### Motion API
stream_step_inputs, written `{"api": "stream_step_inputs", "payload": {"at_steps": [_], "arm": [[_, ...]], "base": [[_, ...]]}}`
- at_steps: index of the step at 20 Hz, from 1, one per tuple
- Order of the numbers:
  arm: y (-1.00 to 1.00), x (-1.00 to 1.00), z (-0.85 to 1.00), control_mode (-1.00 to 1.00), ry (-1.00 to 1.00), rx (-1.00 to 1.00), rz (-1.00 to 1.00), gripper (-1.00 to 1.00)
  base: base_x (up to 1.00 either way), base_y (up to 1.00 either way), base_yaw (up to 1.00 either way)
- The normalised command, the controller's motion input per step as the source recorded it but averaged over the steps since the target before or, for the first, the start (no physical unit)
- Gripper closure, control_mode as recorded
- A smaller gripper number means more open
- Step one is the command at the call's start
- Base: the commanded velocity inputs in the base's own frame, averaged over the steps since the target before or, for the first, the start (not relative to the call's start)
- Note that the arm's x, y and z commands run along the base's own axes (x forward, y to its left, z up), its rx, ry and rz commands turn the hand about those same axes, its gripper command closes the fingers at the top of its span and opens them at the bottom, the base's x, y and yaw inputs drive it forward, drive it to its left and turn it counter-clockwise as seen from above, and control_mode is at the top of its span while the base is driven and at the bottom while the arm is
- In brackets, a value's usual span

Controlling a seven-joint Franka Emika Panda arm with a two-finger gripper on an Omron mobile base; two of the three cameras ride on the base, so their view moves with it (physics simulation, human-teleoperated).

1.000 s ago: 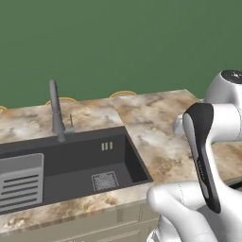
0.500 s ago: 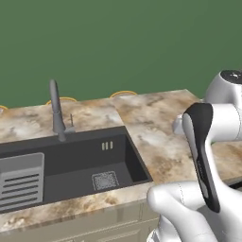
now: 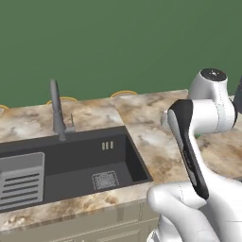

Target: Pick the cup and bowl from the counter and place them on the counter next to the sink.

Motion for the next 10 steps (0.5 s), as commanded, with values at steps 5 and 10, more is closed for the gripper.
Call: {"api": "stream_step_inputs", "payload": {"at_steps": [5,10], "arm": [[0.0,0.49,0.0,-1.0,0.0,0.0,0.0,1.0],[0.0,0.27,-0.22,-1.0,0.0,0.0,0.0,1.0]], "base": [[0.0,0.0,0.0],[0.0,0.0,0.0]]}}
